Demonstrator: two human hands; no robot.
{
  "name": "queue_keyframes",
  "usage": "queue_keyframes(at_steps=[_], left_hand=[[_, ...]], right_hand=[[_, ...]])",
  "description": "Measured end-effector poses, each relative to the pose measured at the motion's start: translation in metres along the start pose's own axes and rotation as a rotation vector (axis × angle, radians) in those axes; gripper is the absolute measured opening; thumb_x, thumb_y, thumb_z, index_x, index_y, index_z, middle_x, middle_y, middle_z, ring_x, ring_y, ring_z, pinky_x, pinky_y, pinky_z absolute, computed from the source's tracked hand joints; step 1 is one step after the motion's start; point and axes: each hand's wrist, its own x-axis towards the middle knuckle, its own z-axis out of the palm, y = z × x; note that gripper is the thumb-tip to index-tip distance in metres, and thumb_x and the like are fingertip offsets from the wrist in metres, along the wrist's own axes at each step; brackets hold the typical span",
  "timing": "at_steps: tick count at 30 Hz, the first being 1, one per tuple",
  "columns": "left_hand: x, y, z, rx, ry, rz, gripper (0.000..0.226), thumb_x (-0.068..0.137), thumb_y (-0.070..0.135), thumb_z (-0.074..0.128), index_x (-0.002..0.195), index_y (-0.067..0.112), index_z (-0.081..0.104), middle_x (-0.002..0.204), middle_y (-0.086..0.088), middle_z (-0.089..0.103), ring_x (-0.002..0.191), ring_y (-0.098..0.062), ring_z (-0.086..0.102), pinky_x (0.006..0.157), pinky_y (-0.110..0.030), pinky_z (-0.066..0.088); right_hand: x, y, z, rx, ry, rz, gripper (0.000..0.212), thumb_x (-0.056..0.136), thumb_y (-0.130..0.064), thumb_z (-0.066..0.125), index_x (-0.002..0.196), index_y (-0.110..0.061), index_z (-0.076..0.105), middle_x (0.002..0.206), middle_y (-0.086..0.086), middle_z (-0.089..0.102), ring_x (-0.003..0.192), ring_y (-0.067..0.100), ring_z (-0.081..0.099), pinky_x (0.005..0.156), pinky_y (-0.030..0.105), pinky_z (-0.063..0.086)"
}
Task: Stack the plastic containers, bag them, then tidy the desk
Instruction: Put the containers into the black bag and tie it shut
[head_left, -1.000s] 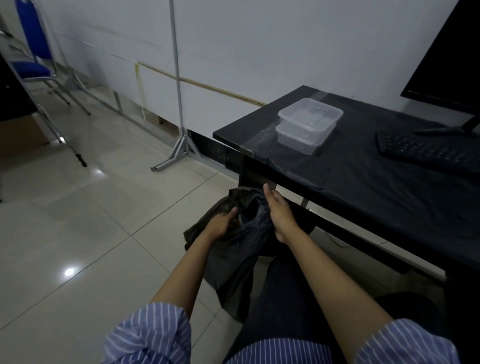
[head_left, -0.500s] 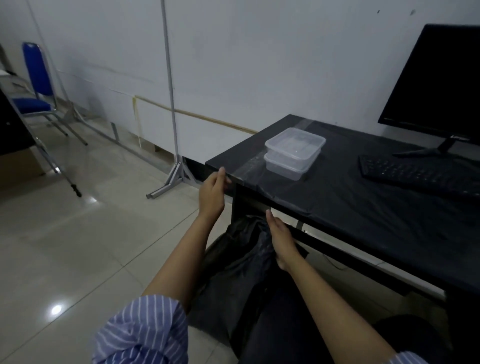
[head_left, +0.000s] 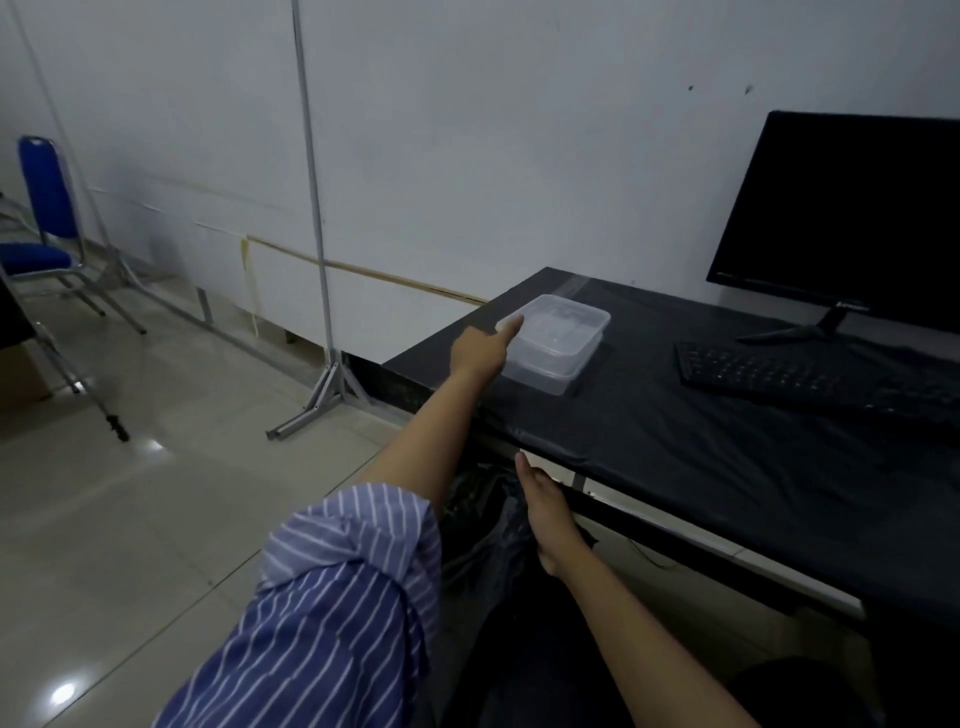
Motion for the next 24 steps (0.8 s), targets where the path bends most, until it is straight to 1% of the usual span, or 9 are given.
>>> queue_keyframes(at_steps=[2,4,6,8,13,16,19,21,24], left_hand=[[0.0,0.001,0.002,-0.023,-0.022,-0.008,0.078,0.084,0.06,0.057,0.107,-0.014,0.062,0.108,-0.028,0.064,0.103,-0.04,0.061,0.085,-0.044,0.048],[-0.001,0.003,0.002,-0.071,-0.034,0.009,0.051,0.088,0.05,0.06,0.071,0.003,0.06,0.075,-0.014,0.061,0.078,-0.03,0.059,0.071,-0.039,0.043],[0.002,0.0,0.001,-0.144,-0.014,0.017,0.041,0.086,0.045,0.063,0.062,0.016,0.046,0.076,-0.008,0.054,0.073,-0.021,0.05,0.07,-0.036,0.041],[0.005,-0.004,-0.005,-0.222,0.008,0.018,0.034,0.081,0.047,0.064,0.067,0.021,0.046,0.092,-0.013,0.054,0.081,-0.023,0.05,0.075,-0.04,0.046],[-0.013,-0.011,-0.032,-0.583,0.055,0.016,0.022,0.097,0.026,0.052,0.082,0.014,0.042,0.09,-0.008,0.052,0.086,-0.025,0.056,0.072,-0.042,0.055],[-0.018,-0.032,-0.053,-0.65,0.153,0.019,0.023,0.098,0.029,0.05,0.08,0.016,0.043,0.093,-0.01,0.054,0.085,-0.027,0.058,0.062,-0.037,0.053],[-0.027,-0.065,-0.079,-0.618,0.225,-0.01,0.025,0.095,0.038,0.051,0.087,0.015,0.052,0.096,-0.01,0.058,0.096,-0.03,0.06,0.087,-0.048,0.05],[-0.035,-0.091,-0.094,-0.655,0.177,-0.058,0.042,0.091,0.042,0.052,0.107,0.004,0.058,0.113,-0.021,0.062,0.104,-0.036,0.062,0.093,-0.051,0.051],[-0.053,-0.128,-0.113,-0.732,0.089,-0.1,0.053,0.092,0.035,0.052,0.124,-0.008,0.052,0.117,-0.025,0.062,0.095,-0.034,0.066,0.076,-0.041,0.058]], right_hand=[[-0.001,0.0,0.0,-0.001,0.003,-0.009,0.036,0.095,-0.051,0.047,0.116,-0.023,0.056,0.101,-0.007,0.064,0.093,0.009,0.062,0.077,0.023,0.049],[-0.001,-0.001,-0.001,-0.001,0.005,-0.008,0.036,0.094,-0.051,0.047,0.115,-0.022,0.056,0.103,-0.006,0.064,0.094,0.01,0.062,0.078,0.024,0.049],[-0.002,-0.001,-0.001,-0.008,0.005,0.001,0.036,0.095,-0.052,0.046,0.115,-0.024,0.055,0.105,-0.004,0.063,0.094,0.01,0.061,0.078,0.024,0.048],[-0.002,-0.001,-0.001,-0.01,0.004,0.001,0.037,0.095,-0.051,0.045,0.119,-0.024,0.054,0.107,-0.004,0.06,0.093,0.009,0.058,0.079,0.023,0.046],[0.0,0.002,0.0,-0.023,-0.015,0.01,0.041,0.095,-0.053,0.045,0.123,-0.024,0.052,0.113,-0.004,0.058,0.09,0.003,0.056,0.081,0.023,0.043],[0.001,0.004,0.002,-0.027,-0.016,0.035,0.054,0.093,-0.056,0.045,0.134,-0.022,0.05,0.115,-0.004,0.059,0.092,0.007,0.057,0.079,0.024,0.046],[0.002,0.005,0.006,-0.038,-0.021,0.047,0.06,0.092,-0.06,0.043,0.139,-0.023,0.046,0.125,-0.003,0.057,0.1,0.013,0.056,0.082,0.026,0.046],[0.002,0.005,0.007,-0.036,-0.022,0.046,0.056,0.093,-0.061,0.04,0.138,-0.028,0.045,0.121,-0.005,0.056,0.102,0.013,0.055,0.084,0.027,0.045],[0.007,0.01,0.008,-0.039,-0.022,0.069,0.061,0.091,-0.064,0.041,0.14,-0.028,0.045,0.131,-0.002,0.057,0.109,0.016,0.057,0.091,0.031,0.047]])
